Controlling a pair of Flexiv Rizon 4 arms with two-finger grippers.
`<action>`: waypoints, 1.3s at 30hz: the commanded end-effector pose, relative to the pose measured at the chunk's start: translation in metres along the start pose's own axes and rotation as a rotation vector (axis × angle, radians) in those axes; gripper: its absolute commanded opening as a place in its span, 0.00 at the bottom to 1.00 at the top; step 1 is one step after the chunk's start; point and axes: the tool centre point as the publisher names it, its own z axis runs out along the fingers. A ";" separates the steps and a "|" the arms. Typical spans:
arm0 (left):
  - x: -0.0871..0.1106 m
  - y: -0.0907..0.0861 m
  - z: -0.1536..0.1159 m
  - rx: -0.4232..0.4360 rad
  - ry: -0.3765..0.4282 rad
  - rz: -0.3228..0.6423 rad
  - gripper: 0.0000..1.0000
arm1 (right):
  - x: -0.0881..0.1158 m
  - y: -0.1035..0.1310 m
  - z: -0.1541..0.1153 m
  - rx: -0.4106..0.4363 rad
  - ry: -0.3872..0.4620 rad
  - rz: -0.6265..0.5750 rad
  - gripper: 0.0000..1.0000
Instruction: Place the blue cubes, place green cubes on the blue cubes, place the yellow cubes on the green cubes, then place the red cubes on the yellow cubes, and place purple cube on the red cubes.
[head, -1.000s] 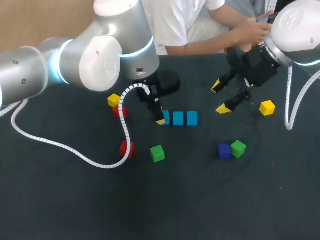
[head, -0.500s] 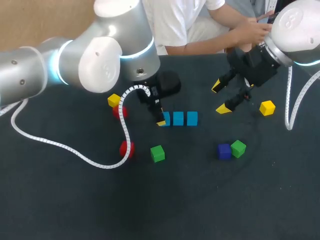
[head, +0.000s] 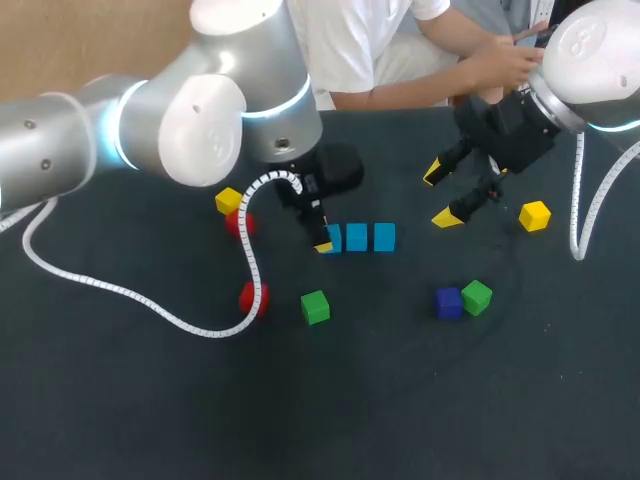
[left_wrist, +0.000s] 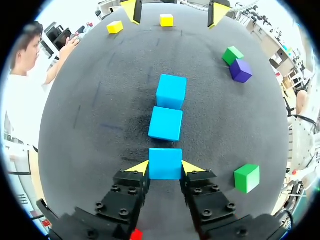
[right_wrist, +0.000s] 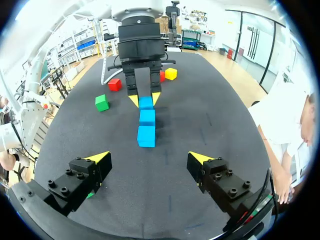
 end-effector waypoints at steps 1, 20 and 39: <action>-0.002 0.004 0.001 0.007 0.007 0.001 0.01 | 0.000 0.001 0.000 0.002 -0.001 -0.001 1.00; 0.000 0.004 -0.003 0.003 0.020 0.001 0.02 | 0.000 0.001 0.000 0.002 -0.001 -0.001 1.00; 0.000 0.004 -0.001 0.009 0.018 -0.001 0.10 | 0.000 0.001 0.000 0.002 -0.001 -0.001 1.00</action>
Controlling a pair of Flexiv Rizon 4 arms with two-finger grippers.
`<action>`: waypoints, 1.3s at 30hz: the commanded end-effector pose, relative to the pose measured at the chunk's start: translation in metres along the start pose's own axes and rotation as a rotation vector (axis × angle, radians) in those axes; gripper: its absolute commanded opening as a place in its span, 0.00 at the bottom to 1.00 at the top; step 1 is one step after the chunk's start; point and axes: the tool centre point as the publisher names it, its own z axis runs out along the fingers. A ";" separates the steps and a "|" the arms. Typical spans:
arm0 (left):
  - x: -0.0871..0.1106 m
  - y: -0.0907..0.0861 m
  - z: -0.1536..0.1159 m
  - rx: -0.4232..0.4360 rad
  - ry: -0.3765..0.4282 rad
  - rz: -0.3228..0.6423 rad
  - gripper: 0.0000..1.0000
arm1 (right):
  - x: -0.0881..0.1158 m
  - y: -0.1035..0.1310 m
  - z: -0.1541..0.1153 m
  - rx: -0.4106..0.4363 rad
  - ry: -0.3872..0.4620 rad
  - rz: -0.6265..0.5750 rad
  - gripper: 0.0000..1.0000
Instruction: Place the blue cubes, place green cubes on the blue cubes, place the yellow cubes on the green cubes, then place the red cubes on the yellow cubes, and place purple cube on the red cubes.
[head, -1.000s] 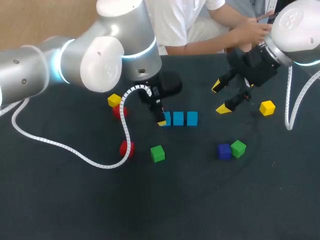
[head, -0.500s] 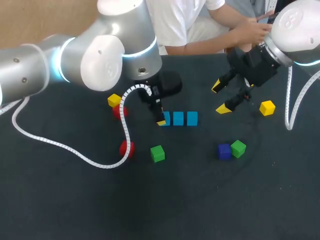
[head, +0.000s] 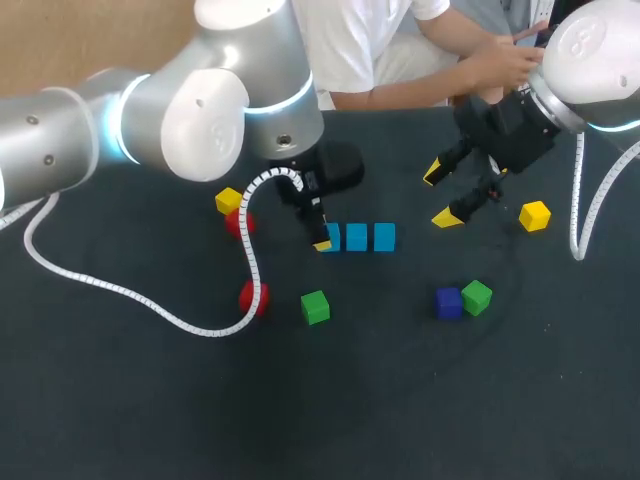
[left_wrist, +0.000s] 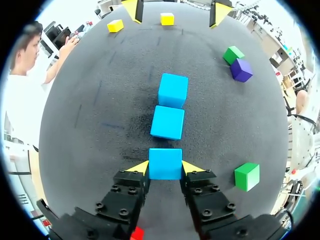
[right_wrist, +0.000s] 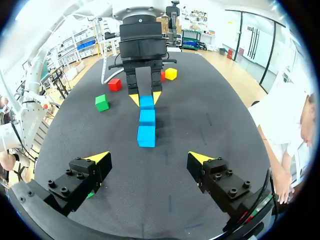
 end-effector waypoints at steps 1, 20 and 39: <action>-0.001 0.002 0.001 0.006 0.002 0.001 0.13 | 0.000 0.001 0.000 0.002 -0.001 -0.001 1.00; 0.001 0.001 0.002 0.008 -0.001 -0.017 1.00 | 0.000 0.001 0.000 0.002 -0.001 -0.001 1.00; 0.022 -0.013 -0.031 -0.097 -0.071 -0.074 1.00 | 0.000 0.001 0.000 0.002 -0.001 -0.001 1.00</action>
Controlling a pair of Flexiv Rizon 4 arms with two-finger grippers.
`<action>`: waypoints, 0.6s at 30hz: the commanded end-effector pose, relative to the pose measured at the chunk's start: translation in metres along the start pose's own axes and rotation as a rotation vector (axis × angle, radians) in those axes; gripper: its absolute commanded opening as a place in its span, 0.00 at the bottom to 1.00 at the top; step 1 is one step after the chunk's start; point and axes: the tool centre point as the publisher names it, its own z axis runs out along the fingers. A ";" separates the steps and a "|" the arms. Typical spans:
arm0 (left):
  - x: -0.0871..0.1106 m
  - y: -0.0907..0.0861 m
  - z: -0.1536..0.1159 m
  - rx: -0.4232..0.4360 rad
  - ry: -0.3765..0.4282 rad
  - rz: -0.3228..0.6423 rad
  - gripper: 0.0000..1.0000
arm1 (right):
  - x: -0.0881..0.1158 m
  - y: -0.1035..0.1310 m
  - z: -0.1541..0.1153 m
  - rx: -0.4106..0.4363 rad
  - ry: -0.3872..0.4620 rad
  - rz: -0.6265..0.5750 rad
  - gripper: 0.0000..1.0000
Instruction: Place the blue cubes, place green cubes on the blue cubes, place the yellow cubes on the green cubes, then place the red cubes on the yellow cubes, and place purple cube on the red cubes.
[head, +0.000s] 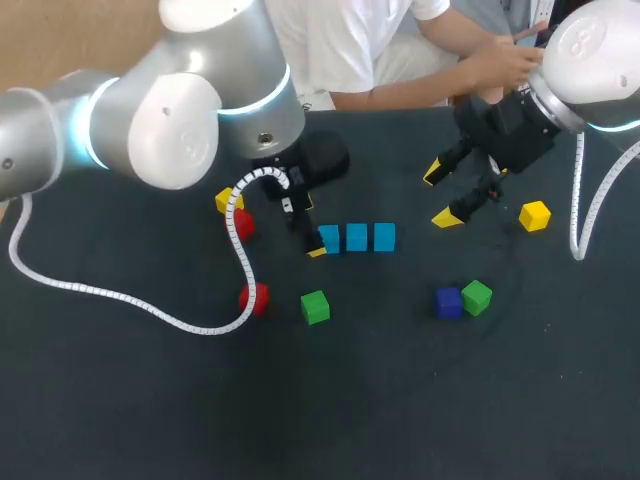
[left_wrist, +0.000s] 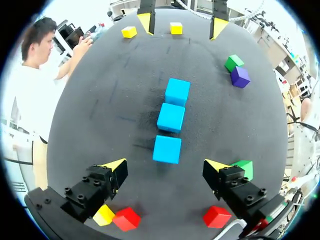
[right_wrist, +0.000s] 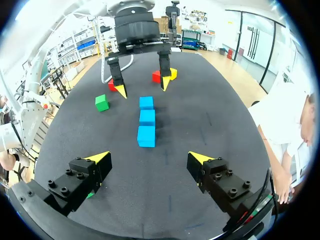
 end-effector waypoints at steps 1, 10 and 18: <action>0.012 -0.010 -0.007 -0.024 -0.021 -0.007 1.00 | 0.000 0.001 0.000 0.002 -0.001 -0.001 1.00; 0.010 -0.027 -0.018 -0.048 -0.001 0.002 1.00 | 0.000 0.001 0.000 0.002 -0.001 -0.001 1.00; 0.028 -0.035 -0.034 -0.076 -0.106 -0.012 1.00 | 0.000 0.001 0.000 0.002 -0.001 -0.001 1.00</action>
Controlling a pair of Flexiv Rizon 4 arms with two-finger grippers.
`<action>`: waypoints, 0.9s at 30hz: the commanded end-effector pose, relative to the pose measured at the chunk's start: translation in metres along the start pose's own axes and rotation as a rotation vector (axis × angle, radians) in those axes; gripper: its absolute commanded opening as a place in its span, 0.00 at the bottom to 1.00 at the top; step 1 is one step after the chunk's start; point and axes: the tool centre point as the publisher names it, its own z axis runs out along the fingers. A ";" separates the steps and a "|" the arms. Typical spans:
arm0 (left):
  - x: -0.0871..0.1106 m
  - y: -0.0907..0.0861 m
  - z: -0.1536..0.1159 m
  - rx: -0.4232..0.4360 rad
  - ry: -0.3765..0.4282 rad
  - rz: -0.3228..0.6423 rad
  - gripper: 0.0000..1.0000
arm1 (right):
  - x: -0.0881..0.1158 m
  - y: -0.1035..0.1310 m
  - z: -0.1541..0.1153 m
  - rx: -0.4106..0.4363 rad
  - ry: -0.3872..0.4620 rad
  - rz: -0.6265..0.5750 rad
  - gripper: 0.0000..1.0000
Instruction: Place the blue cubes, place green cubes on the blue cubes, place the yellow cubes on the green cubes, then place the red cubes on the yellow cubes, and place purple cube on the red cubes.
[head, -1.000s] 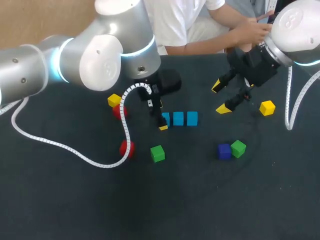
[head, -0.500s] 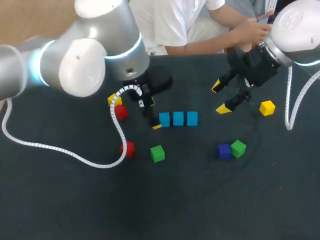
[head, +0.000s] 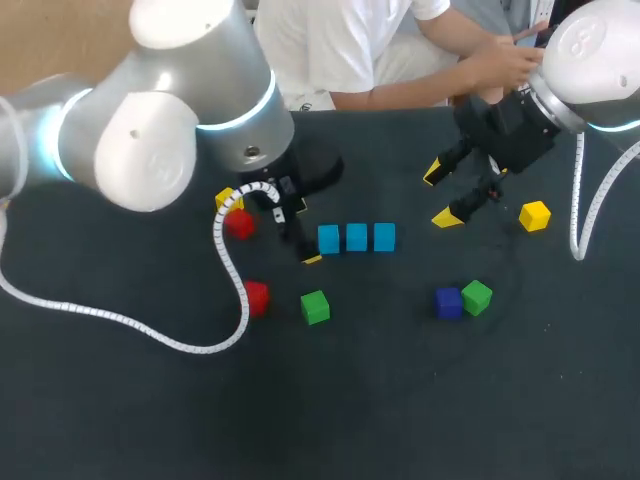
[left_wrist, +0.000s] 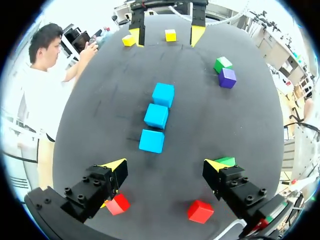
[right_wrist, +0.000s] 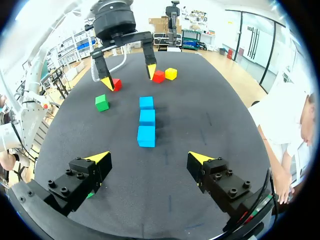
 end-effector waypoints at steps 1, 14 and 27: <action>0.024 -0.010 -0.011 -0.016 -0.083 -0.009 1.00 | 0.000 0.001 0.000 0.002 -0.001 -0.001 1.00; 0.043 -0.015 -0.027 -0.069 -0.175 -0.041 1.00 | 0.000 0.001 0.000 0.002 -0.001 -0.001 1.00; 0.054 -0.020 -0.035 -0.085 -0.323 -0.002 1.00 | 0.000 0.001 0.000 0.002 -0.001 -0.001 1.00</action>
